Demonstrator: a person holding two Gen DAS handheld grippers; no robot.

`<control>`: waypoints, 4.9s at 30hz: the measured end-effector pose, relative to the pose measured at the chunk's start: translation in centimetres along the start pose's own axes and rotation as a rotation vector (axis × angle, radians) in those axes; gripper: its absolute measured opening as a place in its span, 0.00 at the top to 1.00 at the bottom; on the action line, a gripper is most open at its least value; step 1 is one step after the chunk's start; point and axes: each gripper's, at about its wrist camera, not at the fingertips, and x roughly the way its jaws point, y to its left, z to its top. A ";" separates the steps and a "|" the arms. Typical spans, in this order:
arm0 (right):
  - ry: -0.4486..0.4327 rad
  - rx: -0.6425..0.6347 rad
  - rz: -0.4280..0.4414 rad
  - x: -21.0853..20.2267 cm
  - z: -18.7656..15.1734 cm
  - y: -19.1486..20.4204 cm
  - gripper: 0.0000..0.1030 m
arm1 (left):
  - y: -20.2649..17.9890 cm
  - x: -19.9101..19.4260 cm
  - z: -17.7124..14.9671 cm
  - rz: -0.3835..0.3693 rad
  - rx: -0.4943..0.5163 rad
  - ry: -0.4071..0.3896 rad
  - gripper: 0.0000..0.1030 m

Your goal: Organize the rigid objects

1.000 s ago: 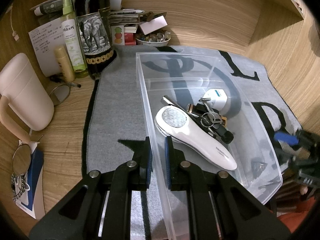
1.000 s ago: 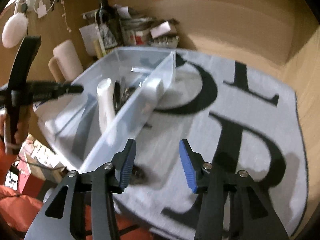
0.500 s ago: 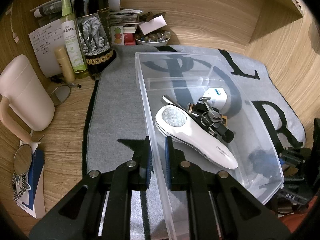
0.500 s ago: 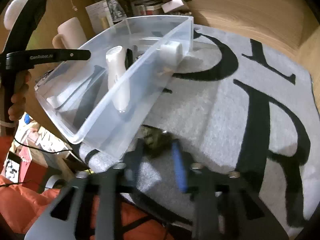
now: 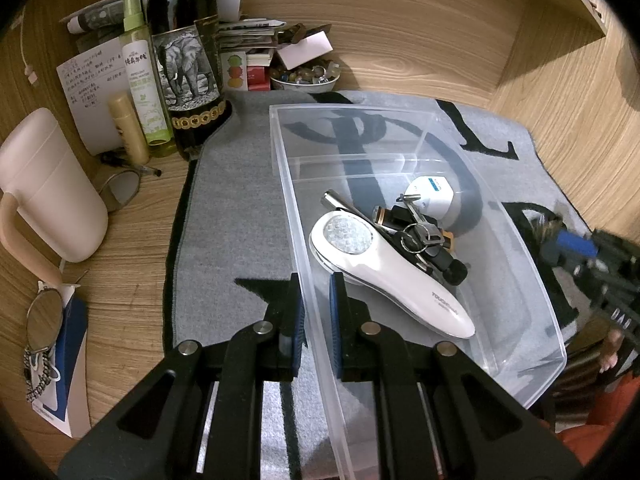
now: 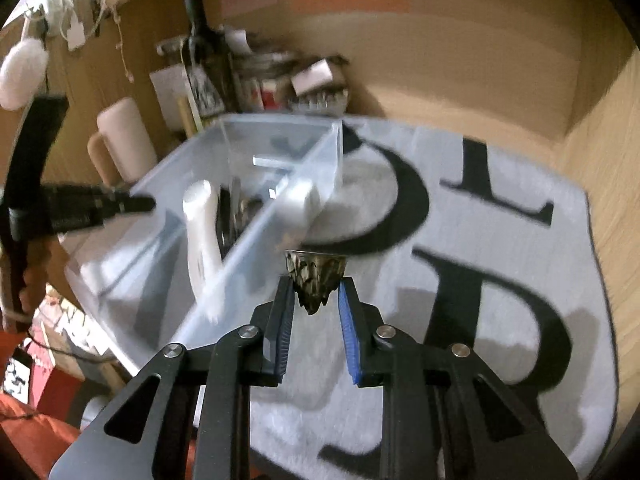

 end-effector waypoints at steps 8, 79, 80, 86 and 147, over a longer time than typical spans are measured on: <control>-0.121 -0.053 0.035 -0.9 4.1 1.6 0.80 | 0.0 0.0 0.0 0.000 -0.001 0.000 0.91; -0.455 0.016 -0.135 -12.4 -1.0 1.4 0.00 | -10.5 -11.5 -3.5 0.001 0.049 -0.625 0.01; -0.460 0.012 -0.131 -12.4 -1.1 1.4 0.00 | -10.6 -11.5 -3.6 0.007 0.050 -0.629 0.01; -0.454 0.012 -0.122 -12.0 -1.4 1.3 0.00 | -11.0 -11.4 -4.2 0.029 0.057 -0.638 0.01; -0.444 0.017 -0.120 -11.2 -0.6 1.5 0.00 | -10.7 -9.9 -4.0 -0.020 0.044 -0.597 0.00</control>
